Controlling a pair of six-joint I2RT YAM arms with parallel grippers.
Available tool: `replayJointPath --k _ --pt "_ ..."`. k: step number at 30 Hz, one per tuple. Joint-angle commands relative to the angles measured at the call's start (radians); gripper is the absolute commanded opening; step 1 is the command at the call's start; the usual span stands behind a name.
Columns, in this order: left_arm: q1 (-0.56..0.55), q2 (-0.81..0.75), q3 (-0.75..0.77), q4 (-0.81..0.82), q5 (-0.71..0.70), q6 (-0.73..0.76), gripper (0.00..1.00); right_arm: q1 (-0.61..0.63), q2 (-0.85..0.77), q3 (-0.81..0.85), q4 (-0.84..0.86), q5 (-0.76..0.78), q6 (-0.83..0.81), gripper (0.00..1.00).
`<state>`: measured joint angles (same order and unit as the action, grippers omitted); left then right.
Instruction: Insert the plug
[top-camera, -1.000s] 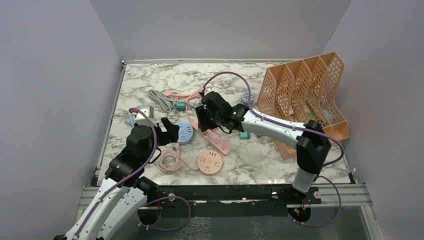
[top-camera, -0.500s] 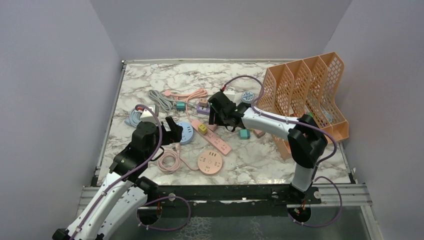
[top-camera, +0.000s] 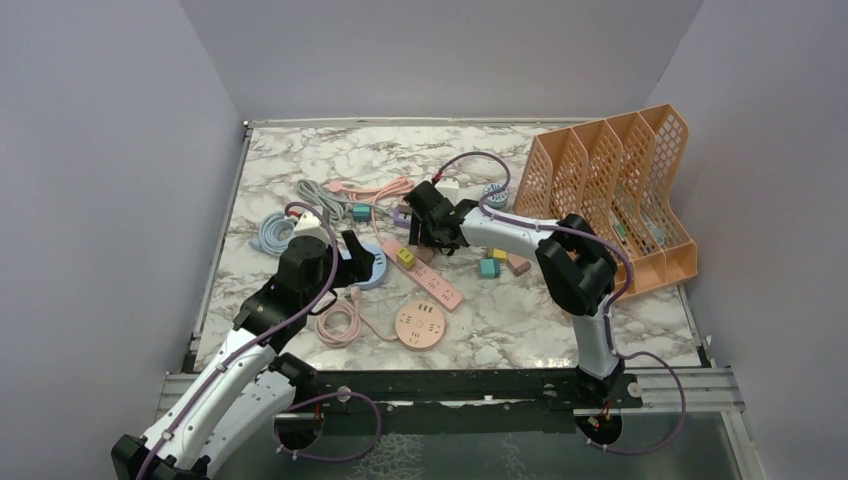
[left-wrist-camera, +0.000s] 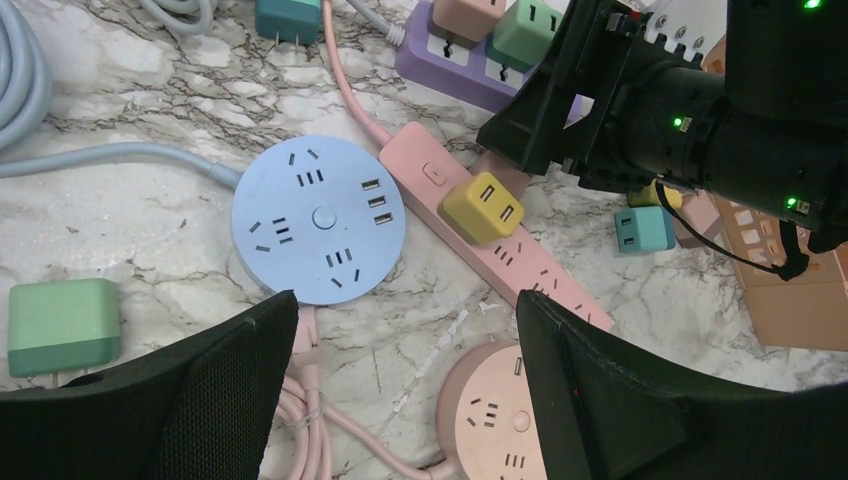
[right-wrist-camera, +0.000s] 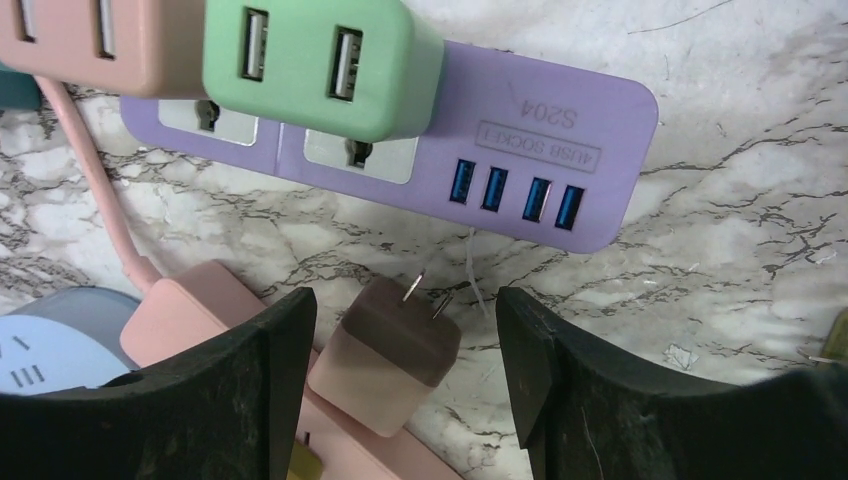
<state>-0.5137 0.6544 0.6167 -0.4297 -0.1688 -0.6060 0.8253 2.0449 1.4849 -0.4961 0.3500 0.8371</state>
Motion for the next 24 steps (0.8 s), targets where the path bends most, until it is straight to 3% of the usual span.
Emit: replayJointPath --k 1,7,16,24 --pt "0.0 0.004 -0.022 0.051 0.018 -0.034 0.82 0.001 0.026 0.018 -0.025 0.076 0.014 0.67" --pt "0.0 0.01 -0.036 0.08 0.022 -0.054 0.82 0.001 -0.04 -0.091 -0.004 0.067 -0.039 0.62" --pt "0.0 0.029 -0.059 0.138 0.049 -0.096 0.82 0.001 -0.145 -0.222 0.032 -0.07 -0.119 0.62" --pt "0.0 -0.011 -0.125 0.189 0.115 -0.155 0.82 0.001 -0.219 -0.339 0.044 -0.103 -0.15 0.64"
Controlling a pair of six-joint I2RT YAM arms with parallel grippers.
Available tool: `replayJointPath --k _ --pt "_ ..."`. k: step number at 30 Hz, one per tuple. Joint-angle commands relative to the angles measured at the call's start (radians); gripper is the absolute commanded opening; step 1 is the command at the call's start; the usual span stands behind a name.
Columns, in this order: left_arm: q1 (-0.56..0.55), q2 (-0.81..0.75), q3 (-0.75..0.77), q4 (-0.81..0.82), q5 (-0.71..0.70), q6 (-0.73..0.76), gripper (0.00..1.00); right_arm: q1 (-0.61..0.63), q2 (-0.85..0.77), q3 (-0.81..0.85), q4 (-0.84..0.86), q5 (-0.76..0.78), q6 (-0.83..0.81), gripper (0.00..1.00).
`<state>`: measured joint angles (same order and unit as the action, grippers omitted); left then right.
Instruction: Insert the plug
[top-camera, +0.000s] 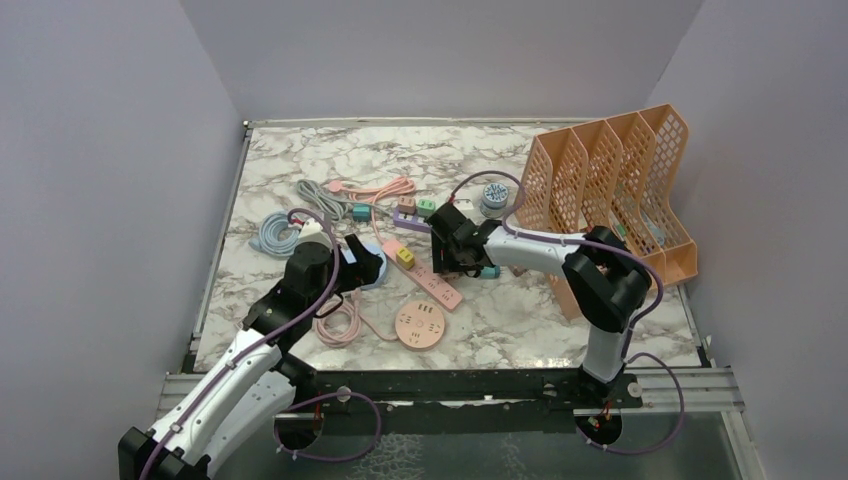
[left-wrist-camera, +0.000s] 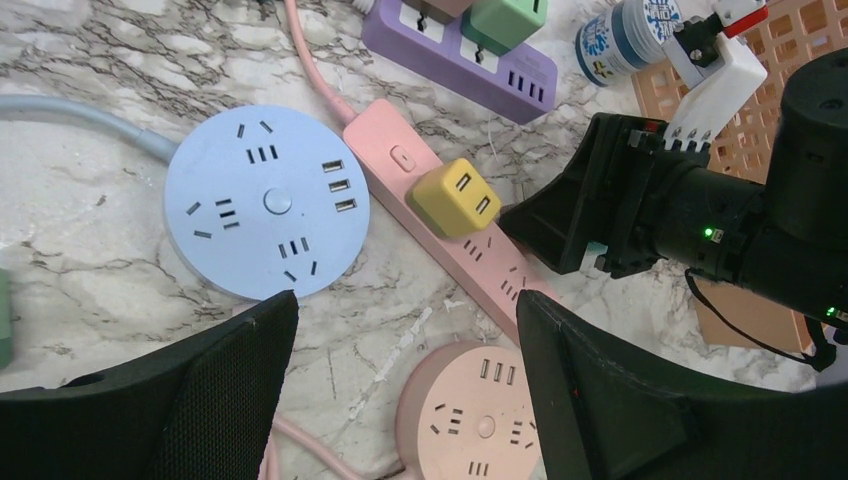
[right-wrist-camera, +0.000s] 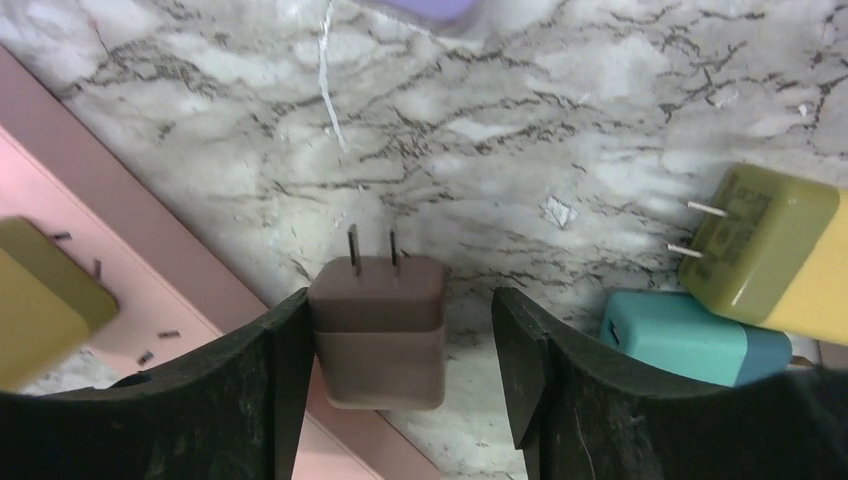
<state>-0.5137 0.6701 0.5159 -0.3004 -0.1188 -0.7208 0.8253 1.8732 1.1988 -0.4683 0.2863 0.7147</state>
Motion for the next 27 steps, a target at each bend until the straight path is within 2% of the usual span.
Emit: replayJointPath --k 1,5,13,16,19,24,27 --pt "0.0 -0.028 -0.031 0.07 0.076 -0.045 0.82 0.001 -0.059 -0.068 0.02 -0.041 -0.025 0.65" --pt "0.0 -0.019 -0.044 0.104 0.125 -0.054 0.82 0.001 -0.086 -0.115 0.05 -0.06 -0.036 0.6" --pt "0.0 0.034 -0.031 0.121 0.203 -0.067 0.82 0.001 -0.076 -0.136 0.142 -0.034 -0.232 0.3" --pt "0.0 0.061 -0.012 0.107 0.217 -0.084 0.82 0.001 -0.116 -0.138 0.144 0.002 -0.288 0.26" --pt "0.0 0.085 0.009 0.108 0.239 -0.114 0.82 0.001 -0.202 -0.17 0.195 0.007 -0.357 0.25" --pt "0.0 0.121 0.022 0.196 0.339 -0.167 0.83 0.001 -0.388 -0.307 0.407 -0.154 -0.525 0.25" --pt "0.0 0.157 0.028 0.265 0.421 -0.179 0.84 0.001 -0.472 -0.364 0.481 -0.345 -0.606 0.26"
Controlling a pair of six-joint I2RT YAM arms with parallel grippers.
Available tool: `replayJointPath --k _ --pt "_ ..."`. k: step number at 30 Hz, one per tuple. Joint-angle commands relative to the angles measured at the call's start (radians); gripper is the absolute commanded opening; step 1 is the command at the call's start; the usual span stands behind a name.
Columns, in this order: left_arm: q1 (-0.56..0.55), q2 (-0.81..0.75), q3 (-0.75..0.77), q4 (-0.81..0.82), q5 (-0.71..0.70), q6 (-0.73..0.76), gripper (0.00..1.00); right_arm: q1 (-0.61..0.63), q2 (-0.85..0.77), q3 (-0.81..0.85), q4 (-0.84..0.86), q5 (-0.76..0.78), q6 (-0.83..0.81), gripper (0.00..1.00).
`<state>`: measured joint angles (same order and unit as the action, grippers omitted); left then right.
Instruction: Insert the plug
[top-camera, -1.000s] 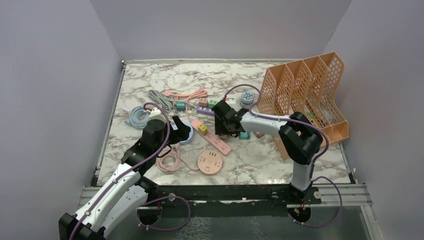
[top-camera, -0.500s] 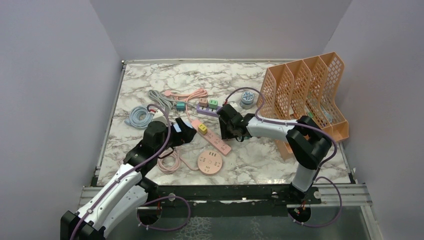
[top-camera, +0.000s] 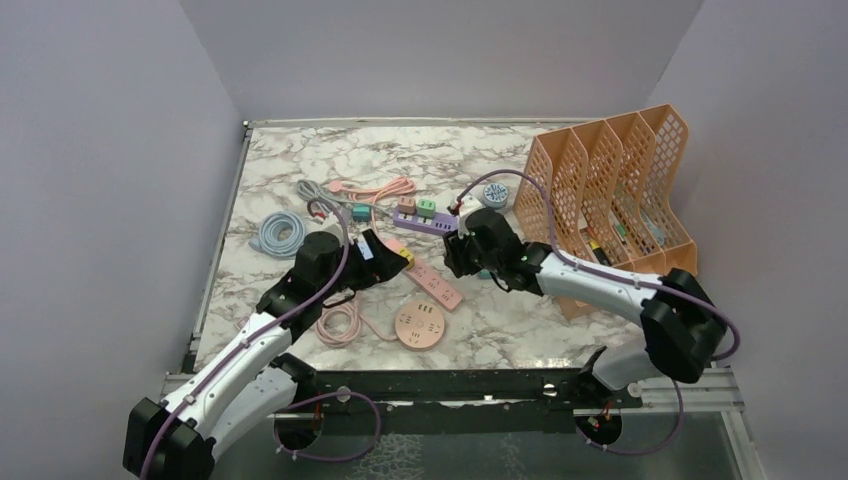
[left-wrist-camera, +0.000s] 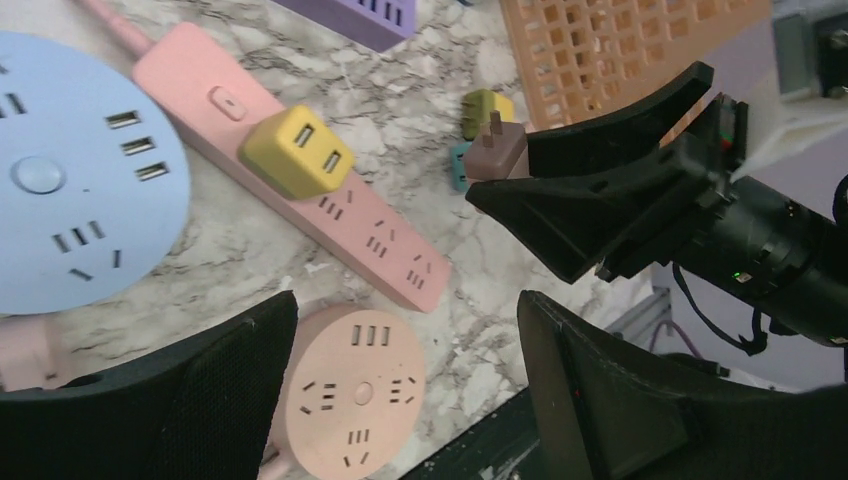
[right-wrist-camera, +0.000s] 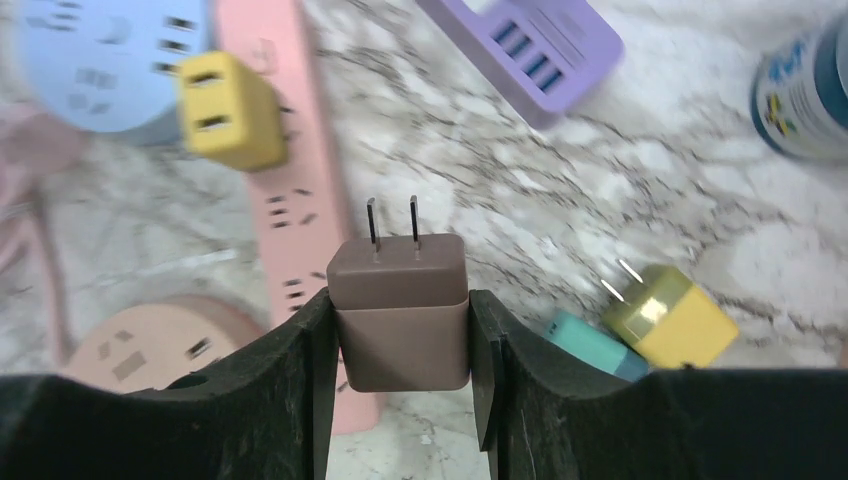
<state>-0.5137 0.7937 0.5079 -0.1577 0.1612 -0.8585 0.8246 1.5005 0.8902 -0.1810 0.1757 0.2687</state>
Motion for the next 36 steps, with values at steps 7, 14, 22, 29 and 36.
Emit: replayJointPath --k 7,14,22,29,36 --pt "0.0 0.16 0.025 0.285 0.371 -0.066 0.87 0.002 -0.149 -0.085 0.238 -0.498 -0.214 0.25" --pt "-0.003 0.189 -0.021 0.402 0.3 -0.147 0.73 0.002 -0.187 -0.152 0.359 -0.637 -0.213 0.25" --pt "-0.002 0.244 -0.037 0.417 0.346 -0.17 0.67 0.002 -0.164 -0.146 0.387 -0.652 -0.218 0.24" --pt "-0.002 0.312 -0.047 0.418 0.47 -0.198 0.53 0.002 -0.137 -0.12 0.38 -0.659 -0.207 0.24" --pt "-0.002 0.351 -0.032 0.445 0.561 -0.218 0.28 0.002 -0.104 -0.093 0.368 -0.655 -0.176 0.25"
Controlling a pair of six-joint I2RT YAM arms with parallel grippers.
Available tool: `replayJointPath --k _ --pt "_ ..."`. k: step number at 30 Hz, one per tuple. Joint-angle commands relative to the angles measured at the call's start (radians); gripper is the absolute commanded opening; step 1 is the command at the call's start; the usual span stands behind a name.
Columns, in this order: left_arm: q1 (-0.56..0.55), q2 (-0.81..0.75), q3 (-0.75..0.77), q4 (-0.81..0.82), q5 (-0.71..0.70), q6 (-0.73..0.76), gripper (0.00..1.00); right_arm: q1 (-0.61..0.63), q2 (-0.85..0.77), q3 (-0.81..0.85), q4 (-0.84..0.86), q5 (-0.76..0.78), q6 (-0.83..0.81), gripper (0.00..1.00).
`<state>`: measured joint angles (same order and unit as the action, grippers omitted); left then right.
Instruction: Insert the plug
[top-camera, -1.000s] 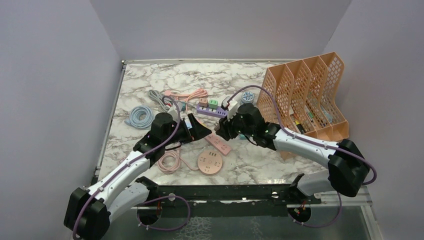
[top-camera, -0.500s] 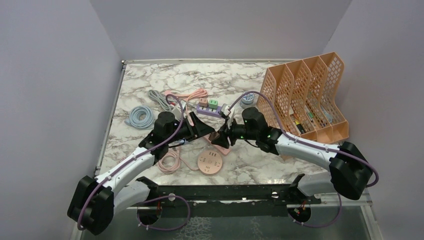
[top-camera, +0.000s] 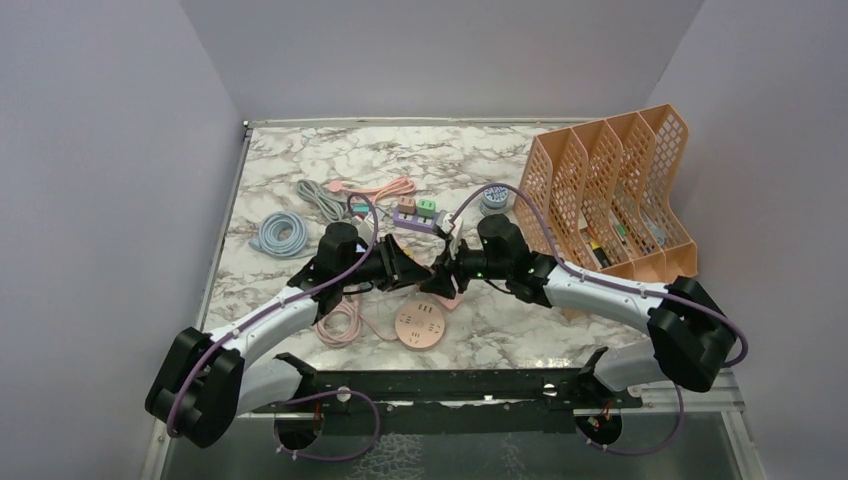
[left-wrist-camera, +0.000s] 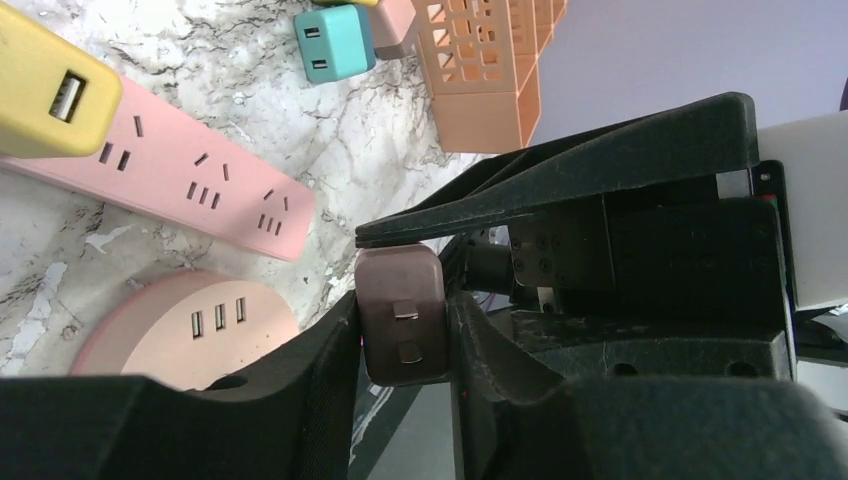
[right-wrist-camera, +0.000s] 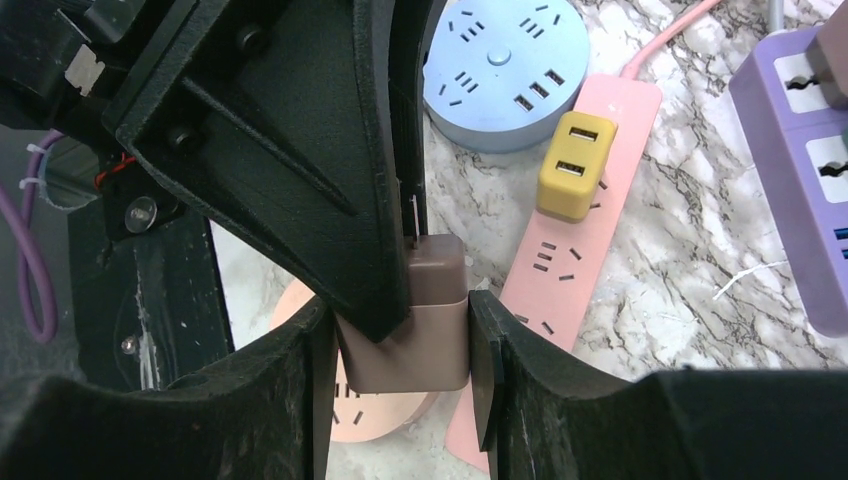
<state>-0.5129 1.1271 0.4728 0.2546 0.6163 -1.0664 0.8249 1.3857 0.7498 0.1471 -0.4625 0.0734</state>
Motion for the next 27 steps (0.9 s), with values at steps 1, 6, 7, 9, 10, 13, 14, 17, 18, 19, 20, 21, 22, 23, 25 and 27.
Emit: replayJointPath --k 1,6,7,9,10,13,14,17,18,19,20,21,22,23,25,27 --pt "-0.003 0.018 0.009 0.035 0.114 -0.008 0.23 0.002 0.013 0.05 0.043 -0.016 0.028 0.26" --pt "-0.004 -0.034 0.023 0.037 0.09 0.031 0.11 0.001 -0.006 0.05 0.037 0.013 0.091 0.45" --pt "-0.004 -0.05 0.023 0.037 0.074 0.033 0.11 0.002 -0.018 0.047 0.03 0.021 0.101 0.49" --pt "-0.004 -0.083 0.021 0.037 0.039 0.047 0.1 0.002 -0.057 0.029 0.026 0.058 0.131 0.58" --pt "-0.004 -0.102 0.02 0.037 0.017 0.052 0.1 0.002 -0.087 0.011 0.034 0.094 0.161 0.64" --pt "-0.003 -0.166 0.019 0.039 -0.045 0.075 0.09 0.002 -0.196 -0.08 0.113 0.174 0.24 0.68" --pt "-0.003 -0.188 0.023 0.044 -0.057 0.087 0.09 0.002 -0.233 -0.117 0.138 0.199 0.27 0.68" --pt "-0.003 -0.25 0.042 0.052 -0.087 0.115 0.09 0.002 -0.342 -0.17 0.188 0.267 0.356 0.68" --pt "-0.003 -0.265 0.052 0.054 -0.09 0.122 0.09 0.001 -0.373 -0.179 0.195 0.288 0.397 0.68" --pt "-0.003 -0.276 0.066 0.057 -0.089 0.124 0.09 0.002 -0.399 -0.19 0.206 0.302 0.444 0.68" --pt "-0.003 -0.284 0.077 0.06 -0.085 0.124 0.09 0.002 -0.424 -0.199 0.23 0.307 0.489 0.68" --pt "-0.003 -0.288 0.088 0.063 -0.08 0.116 0.09 0.002 -0.441 -0.208 0.252 0.311 0.534 0.67" --pt "-0.003 -0.293 0.093 0.068 -0.075 0.106 0.09 0.002 -0.453 -0.21 0.267 0.319 0.58 0.66" --pt "-0.003 -0.296 0.107 0.074 -0.069 0.093 0.09 0.002 -0.461 -0.201 0.27 0.333 0.624 0.66" --pt "-0.003 -0.301 0.125 0.079 -0.063 0.058 0.09 0.002 -0.47 -0.133 0.141 0.403 0.713 0.65" --pt "-0.003 -0.307 0.142 0.083 -0.063 0.002 0.08 0.002 -0.47 -0.075 0.08 0.429 0.761 0.65"
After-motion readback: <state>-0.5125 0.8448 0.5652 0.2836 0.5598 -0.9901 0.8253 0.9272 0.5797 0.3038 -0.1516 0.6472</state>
